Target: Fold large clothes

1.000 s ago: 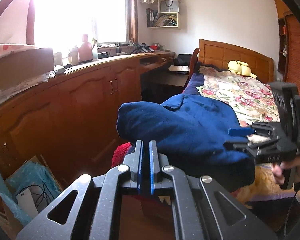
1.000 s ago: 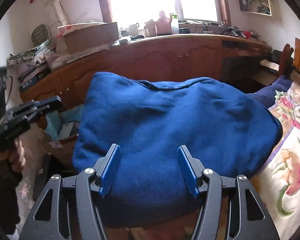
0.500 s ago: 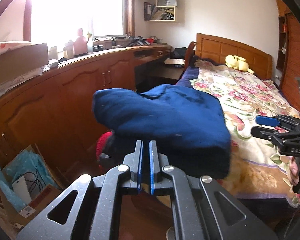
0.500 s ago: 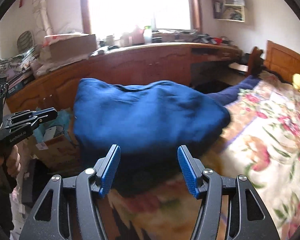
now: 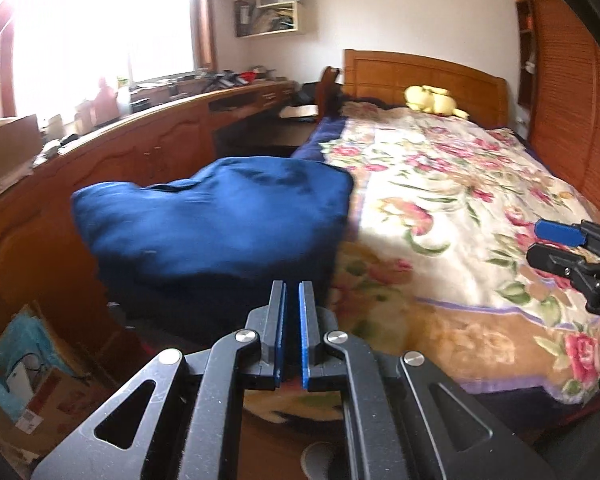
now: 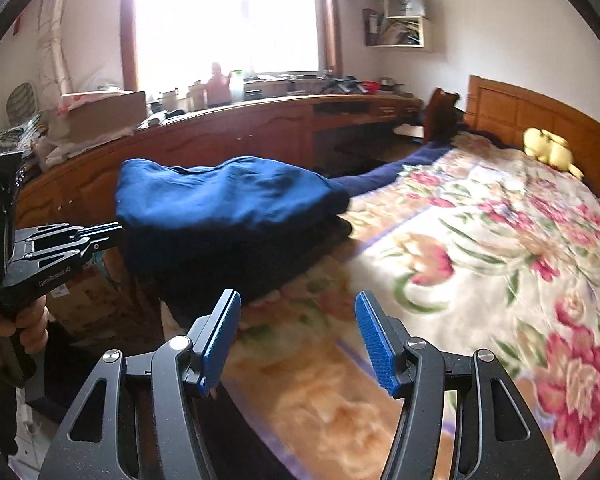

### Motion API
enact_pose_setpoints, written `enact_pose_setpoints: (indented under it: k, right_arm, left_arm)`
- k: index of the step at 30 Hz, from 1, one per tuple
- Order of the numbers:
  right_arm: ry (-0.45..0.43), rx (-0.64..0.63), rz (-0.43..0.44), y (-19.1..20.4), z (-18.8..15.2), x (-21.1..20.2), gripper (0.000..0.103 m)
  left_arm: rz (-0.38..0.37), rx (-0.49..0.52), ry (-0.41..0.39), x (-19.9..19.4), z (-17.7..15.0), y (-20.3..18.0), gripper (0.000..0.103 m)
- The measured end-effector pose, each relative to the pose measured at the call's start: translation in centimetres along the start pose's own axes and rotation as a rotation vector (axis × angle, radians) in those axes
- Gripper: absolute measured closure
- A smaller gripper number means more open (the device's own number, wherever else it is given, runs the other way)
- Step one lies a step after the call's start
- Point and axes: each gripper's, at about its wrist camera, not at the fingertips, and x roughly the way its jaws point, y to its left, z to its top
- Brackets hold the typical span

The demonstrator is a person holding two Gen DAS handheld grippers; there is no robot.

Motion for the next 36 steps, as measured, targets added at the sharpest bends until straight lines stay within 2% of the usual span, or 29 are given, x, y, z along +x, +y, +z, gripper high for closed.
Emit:
enact_pose_setpoints:
  k: [3,5,10,16,18,28,36]
  right_arm:
    - [-0.011,0.033,-0.043,-0.7,-1.1,-1.4,0.041]
    - [-0.014,0.059,-0.053,-1.1,-1.8,-2.1,0.037]
    - [-0.046,0.162,-0.118,-3.0,-4.1,-5.1,0.017]
    - [-0.063,0.232,-0.25,-4.7,-6.6,-9.7,0.016]
    - [-0.078,0.257,-0.312,-5.0,-7.4,-11.5,0.016]
    - [-0.118,0.337,-0.51,-5.1,-11.0,-18.7,0.016]
    - [-0.169,0.355,-0.603,-3.0,-11.8,-22.9,0.016]
  left_arm:
    - [-0.04,0.017,0.001,0.1,-0.1,-2.3,0.097]
    - [-0.063,0.031,0.005,0.3,-0.2,-3.8,0.097]
    - [-0.127,0.076,0.027,0.9,-0.9,-8.6,0.097]
    - [-0.221,0.134,0.047,1.0,-1.5,-14.3,0.097]
    - [-0.249,0.148,0.039,0.8,-1.6,-16.2,0.097]
    - [-0.369,0.2,-0.001,-1.9,-1.4,-24.2,0.097]
    - [-0.433,0.21,-0.058,-5.2,-0.9,-28.2,0.097]
